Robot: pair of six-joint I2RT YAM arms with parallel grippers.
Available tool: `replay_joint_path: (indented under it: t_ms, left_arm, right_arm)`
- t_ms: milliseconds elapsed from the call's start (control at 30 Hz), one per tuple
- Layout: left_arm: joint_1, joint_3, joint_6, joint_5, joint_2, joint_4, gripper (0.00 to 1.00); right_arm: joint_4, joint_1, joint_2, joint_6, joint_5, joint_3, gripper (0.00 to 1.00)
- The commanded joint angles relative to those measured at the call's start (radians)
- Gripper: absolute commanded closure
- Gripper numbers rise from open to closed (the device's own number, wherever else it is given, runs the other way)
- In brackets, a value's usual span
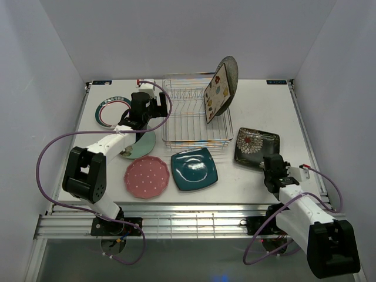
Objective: Load the plates into the dish rack
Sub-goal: Move the plate to the center of the board.
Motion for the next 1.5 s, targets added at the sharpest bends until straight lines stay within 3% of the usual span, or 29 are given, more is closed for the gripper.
replay_joint_path:
  t_ms: [0,300,467,833,1467]
  left_arm:
    - [0.004,0.016,0.01,0.011,-0.026,0.013,0.02]
    - [0.004,0.018,0.01,0.014,-0.021,0.013,0.02]
    - [0.004,0.019,0.013,0.014,-0.017,0.013,0.02]
    - [0.005,0.018,0.013,0.016,-0.024,0.012,0.02]
    - [0.004,0.018,0.014,0.017,-0.027,0.012,0.02]
  right_arm:
    - [-0.041,-0.054,0.041,-0.052,0.013,0.054,0.73]
    - [0.016,-0.142,0.177,-0.161,-0.049,0.174,0.76]
    - [0.017,-0.167,0.24,-0.215,-0.096,0.228,0.69]
    - [0.017,-0.168,0.138,-0.23,-0.063,0.174,0.59]
    - [0.167,-0.161,0.029,-0.264,-0.288,0.036,0.47]
